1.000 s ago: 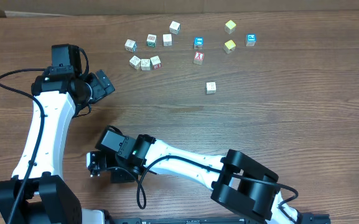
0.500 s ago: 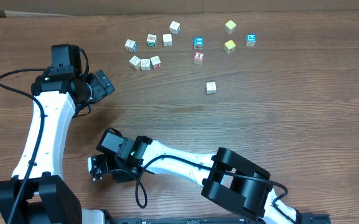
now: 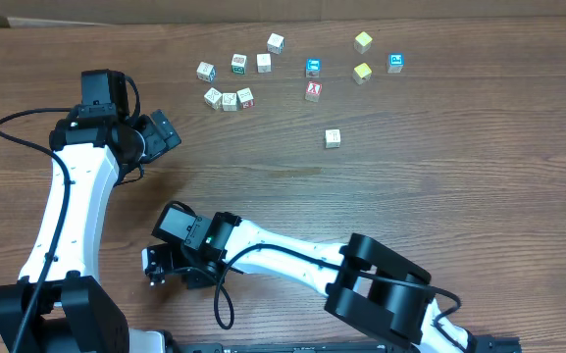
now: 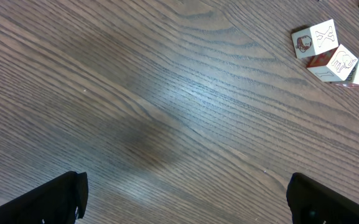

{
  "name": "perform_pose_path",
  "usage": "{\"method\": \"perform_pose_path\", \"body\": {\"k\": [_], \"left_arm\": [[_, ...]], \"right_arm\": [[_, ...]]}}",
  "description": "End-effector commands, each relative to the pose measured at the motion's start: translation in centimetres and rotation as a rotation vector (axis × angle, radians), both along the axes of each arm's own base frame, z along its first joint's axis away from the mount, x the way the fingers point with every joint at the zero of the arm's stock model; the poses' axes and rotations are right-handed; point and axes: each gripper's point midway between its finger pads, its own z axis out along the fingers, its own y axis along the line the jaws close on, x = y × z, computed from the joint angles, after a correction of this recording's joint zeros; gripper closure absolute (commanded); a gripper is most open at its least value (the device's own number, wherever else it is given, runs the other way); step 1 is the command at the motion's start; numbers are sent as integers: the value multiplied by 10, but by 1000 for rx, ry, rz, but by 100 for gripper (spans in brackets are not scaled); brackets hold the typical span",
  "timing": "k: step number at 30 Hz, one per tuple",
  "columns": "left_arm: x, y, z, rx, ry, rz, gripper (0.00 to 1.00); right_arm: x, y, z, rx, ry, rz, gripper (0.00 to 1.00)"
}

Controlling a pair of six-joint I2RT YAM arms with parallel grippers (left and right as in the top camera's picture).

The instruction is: Form a tower

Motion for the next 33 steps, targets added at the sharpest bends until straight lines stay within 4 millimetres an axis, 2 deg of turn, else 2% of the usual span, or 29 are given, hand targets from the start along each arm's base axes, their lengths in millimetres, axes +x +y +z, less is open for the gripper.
{"method": "perform_pose_path", "body": {"k": [1, 5, 11, 14, 19, 27, 33], "left_arm": [[4, 3, 6, 21, -17, -9, 1], [4, 3, 6, 21, -17, -9, 1], [4, 3, 6, 21, -17, -9, 0], [4, 3, 6, 21, -17, -9, 1], [4, 3, 6, 21, -17, -9, 0], [4, 3, 6, 21, -17, -9, 0], [4, 3, 6, 21, -17, -9, 0]], "right_arm": [[14, 8, 55, 95, -72, -23, 81], [27, -6, 59, 56, -109, -60, 81], [39, -21, 55, 17, -94, -96, 80], [42, -29, 53, -3, -74, -108, 73], [46, -38, 49, -30, -47, -149, 72], [41, -47, 44, -68, -26, -150, 71], [33, -45, 45, -58, 18, -133, 71]]}}
